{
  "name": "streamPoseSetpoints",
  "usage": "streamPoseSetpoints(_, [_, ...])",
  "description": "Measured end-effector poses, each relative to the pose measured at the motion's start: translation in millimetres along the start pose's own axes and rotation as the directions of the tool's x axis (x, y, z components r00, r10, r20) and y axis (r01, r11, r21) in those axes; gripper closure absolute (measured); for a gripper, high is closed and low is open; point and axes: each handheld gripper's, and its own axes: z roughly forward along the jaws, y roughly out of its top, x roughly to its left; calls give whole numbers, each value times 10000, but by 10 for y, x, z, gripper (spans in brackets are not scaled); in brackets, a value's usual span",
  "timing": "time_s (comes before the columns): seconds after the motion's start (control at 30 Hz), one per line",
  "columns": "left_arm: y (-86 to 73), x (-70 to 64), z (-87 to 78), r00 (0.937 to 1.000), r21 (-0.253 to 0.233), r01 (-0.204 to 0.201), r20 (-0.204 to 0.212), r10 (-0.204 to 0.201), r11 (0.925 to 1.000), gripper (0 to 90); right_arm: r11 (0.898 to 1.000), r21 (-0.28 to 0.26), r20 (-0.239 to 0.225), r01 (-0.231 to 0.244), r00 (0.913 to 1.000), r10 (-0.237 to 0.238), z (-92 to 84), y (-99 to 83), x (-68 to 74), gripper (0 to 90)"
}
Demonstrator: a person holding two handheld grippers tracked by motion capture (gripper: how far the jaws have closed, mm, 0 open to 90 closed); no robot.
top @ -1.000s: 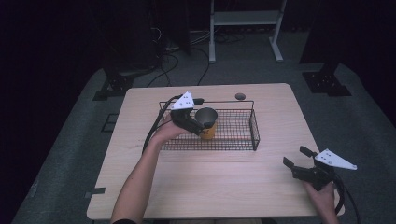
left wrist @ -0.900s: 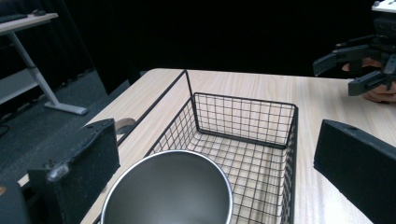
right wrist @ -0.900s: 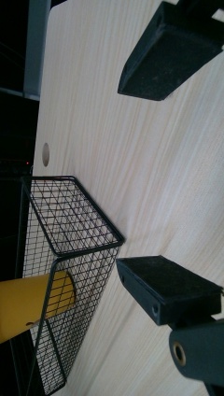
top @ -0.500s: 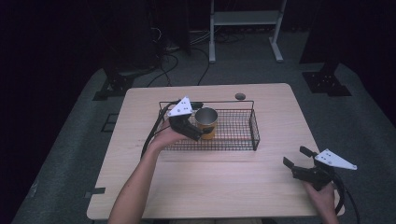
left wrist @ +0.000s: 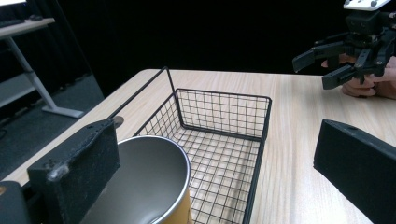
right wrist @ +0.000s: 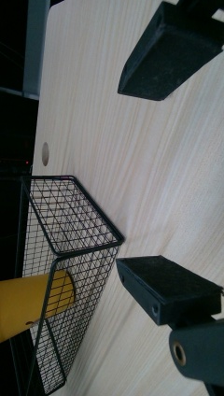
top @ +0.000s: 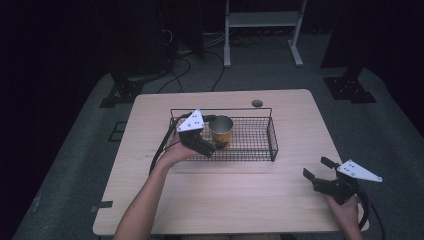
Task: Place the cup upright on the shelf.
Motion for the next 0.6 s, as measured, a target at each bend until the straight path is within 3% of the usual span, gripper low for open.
streamPoseSetpoints(0.6, [-74,-216,-138,9999,-304,-30,117,33,9995,0,10000,28,3,26,10000,-26,2,-1,4,130])
